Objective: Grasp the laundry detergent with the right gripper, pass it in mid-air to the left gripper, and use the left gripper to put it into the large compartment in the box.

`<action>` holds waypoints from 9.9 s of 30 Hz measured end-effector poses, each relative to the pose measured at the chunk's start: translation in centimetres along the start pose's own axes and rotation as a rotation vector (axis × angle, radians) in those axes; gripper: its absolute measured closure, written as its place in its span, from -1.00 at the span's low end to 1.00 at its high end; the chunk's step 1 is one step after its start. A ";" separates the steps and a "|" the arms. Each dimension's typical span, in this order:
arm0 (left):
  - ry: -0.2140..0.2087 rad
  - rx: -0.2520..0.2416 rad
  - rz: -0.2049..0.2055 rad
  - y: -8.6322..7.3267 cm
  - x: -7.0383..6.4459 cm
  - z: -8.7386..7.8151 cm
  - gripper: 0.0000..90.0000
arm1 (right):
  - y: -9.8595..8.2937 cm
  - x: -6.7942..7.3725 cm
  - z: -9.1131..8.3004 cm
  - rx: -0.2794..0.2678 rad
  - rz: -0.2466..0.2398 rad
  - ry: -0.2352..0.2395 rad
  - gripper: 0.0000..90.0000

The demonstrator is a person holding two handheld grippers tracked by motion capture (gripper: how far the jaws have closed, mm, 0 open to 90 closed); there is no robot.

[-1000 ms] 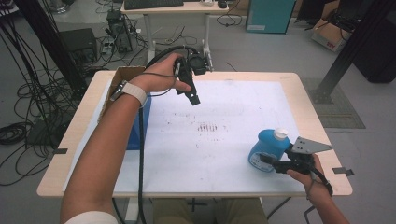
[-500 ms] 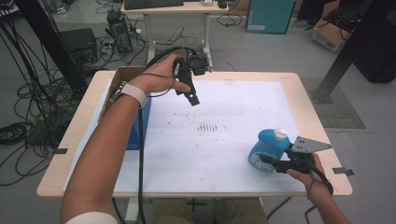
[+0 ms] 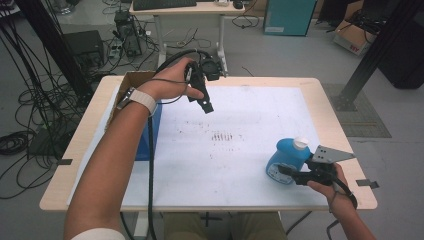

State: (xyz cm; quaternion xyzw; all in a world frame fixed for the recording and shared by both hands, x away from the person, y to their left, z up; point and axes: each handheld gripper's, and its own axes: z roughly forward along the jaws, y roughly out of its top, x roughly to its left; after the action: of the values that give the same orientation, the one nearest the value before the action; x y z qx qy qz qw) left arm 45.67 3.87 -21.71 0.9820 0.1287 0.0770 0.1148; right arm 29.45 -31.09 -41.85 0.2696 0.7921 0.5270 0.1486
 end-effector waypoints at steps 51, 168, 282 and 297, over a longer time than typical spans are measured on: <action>0.003 0.006 0.002 0.1 -0.2 0.0 -0.82 | 0.0 -0.1 0.0 -0.001 0.004 0.005 -0.05; -0.169 -0.119 0.170 2.2 -12.5 -6.8 -0.90 | 12.6 1.7 1.7 0.031 -0.146 0.474 -0.05; -0.167 -0.129 0.171 2.7 -12.9 -6.1 -0.90 | 15.2 5.1 7.6 0.114 -0.281 0.541 -0.05; -0.165 -0.122 0.181 2.6 -12.8 -6.2 -0.89 | 15.2 5.1 7.7 0.119 -0.285 0.540 -0.04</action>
State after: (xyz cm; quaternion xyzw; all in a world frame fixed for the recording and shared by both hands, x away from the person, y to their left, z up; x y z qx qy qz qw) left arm 32.96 -0.75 -16.64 0.9838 0.0249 0.0135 0.1772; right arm 33.39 -17.78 -30.77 0.0146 0.8623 0.5060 -0.0109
